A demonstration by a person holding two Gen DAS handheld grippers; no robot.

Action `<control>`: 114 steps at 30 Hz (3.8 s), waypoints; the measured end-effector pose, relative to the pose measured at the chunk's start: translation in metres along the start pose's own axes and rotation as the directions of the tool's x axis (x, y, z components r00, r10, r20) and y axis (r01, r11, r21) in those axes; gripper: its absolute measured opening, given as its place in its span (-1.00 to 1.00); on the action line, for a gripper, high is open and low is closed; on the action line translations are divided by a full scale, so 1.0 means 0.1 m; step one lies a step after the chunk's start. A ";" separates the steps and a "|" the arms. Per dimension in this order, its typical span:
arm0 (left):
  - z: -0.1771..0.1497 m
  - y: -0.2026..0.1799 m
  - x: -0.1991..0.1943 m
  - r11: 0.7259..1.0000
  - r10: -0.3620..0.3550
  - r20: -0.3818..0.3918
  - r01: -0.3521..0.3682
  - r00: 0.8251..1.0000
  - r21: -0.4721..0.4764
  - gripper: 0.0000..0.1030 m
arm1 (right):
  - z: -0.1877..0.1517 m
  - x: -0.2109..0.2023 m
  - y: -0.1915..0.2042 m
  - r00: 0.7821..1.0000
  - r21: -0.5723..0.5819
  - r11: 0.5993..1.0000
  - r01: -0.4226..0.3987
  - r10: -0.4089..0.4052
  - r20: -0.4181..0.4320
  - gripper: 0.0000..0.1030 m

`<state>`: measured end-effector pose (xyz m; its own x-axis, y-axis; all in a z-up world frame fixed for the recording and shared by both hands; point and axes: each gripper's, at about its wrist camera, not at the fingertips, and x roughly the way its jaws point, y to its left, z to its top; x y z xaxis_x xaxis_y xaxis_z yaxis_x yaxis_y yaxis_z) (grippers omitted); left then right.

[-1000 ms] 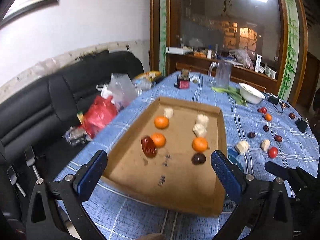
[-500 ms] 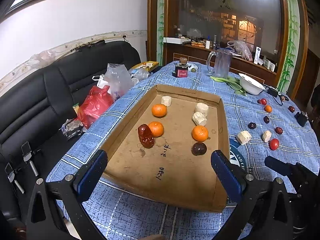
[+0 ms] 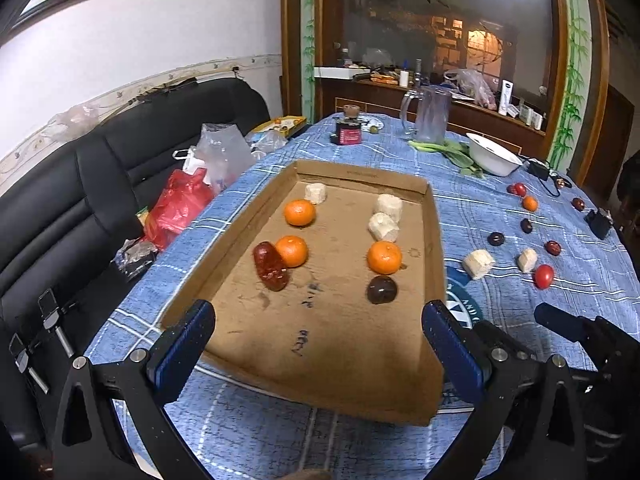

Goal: Organize fruits
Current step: 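Move the left gripper to a pale square block and the right to a tomato, then grasp the pale square block with the left gripper while the right grasps the red tomato, then lower the block and tomato into the box and open both grippers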

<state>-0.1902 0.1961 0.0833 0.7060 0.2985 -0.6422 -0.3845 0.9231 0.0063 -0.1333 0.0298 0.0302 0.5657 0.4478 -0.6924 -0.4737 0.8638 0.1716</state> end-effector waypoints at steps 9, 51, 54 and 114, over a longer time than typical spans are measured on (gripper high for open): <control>0.11 -0.30 0.15 0.985 -0.161 -0.108 0.166 0.981 0.038 1.00 | 0.07 -0.20 -0.74 0.995 0.098 0.990 0.099 -0.102 0.022 0.67; 0.42 -1.47 1.26 0.884 -0.334 -0.337 0.417 0.880 0.211 -0.34 | 0.32 0.42 -1.43 0.995 0.109 0.992 0.063 -0.054 -0.087 -0.34; 0.44 -1.38 1.09 0.881 -0.366 -0.312 0.434 0.877 0.188 -0.34 | 0.32 0.29 -1.40 0.997 0.114 0.992 0.054 -0.046 -0.066 -0.34; 0.26 0.68 0.57 0.997 -0.057 -0.118 0.050 0.991 -0.059 0.61 | 0.08 0.27 0.85 0.989 -0.257 0.955 -0.150 0.146 -0.034 0.25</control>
<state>-0.1606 0.2822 0.0671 0.6515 0.2148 -0.7276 -0.3829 0.9211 -0.0709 -0.1530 0.1173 0.0316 0.4672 0.5613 -0.6831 -0.7105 0.6982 0.0878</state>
